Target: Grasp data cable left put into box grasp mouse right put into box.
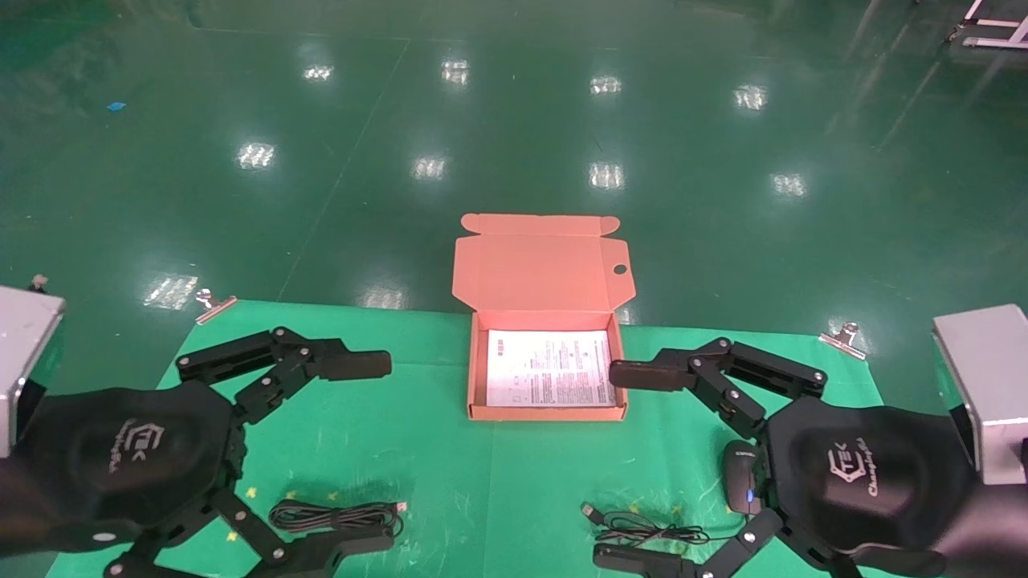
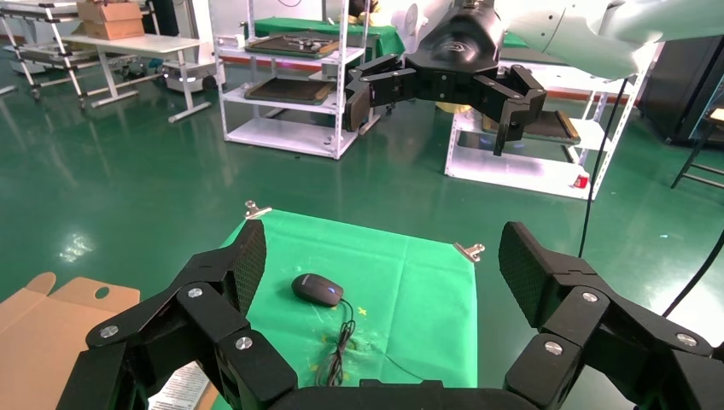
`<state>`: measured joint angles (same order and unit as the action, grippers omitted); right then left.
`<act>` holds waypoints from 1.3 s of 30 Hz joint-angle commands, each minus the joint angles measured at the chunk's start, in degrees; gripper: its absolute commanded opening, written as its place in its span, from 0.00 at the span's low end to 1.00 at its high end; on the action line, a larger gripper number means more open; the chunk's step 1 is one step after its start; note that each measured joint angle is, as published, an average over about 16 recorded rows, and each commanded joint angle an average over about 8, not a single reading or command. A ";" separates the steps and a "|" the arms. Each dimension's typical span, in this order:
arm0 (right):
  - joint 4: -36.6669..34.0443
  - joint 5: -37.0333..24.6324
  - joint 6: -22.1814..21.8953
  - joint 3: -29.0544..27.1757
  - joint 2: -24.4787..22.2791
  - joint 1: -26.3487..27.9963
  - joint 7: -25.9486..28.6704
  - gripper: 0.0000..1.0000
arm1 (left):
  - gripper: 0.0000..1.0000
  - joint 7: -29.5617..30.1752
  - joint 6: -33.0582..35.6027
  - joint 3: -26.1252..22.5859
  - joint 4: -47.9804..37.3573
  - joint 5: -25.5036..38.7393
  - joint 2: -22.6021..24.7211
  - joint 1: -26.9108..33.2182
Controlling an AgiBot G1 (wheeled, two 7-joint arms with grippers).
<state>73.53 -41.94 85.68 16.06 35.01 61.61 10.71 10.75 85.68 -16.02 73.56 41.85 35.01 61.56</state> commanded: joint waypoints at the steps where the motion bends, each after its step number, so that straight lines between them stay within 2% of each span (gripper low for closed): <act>1: 0.00 0.00 0.00 0.00 0.00 0.00 0.00 1.00 | 1.00 0.00 0.00 0.00 0.00 0.00 0.00 0.00; 28: 0.26 -0.68 -0.21 0.05 -0.13 0.42 -0.23 1.00 | 1.00 0.25 0.21 -0.48 -0.28 0.92 0.04 0.81; 33: 1.69 -5.42 -0.02 1.09 -0.39 2.93 -2.18 1.00 | 1.00 2.48 1.53 -2.84 -2.16 5.23 0.08 4.51; 39: 3.50 -17.13 2.06 4.76 0.65 9.39 -9.24 1.00 | 1.00 7.58 4.62 -9.76 -5.03 14.75 1.12 12.90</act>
<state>76.77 -59.62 87.44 21.43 35.91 71.01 0.28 17.68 89.71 -26.86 68.94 57.13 36.41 74.67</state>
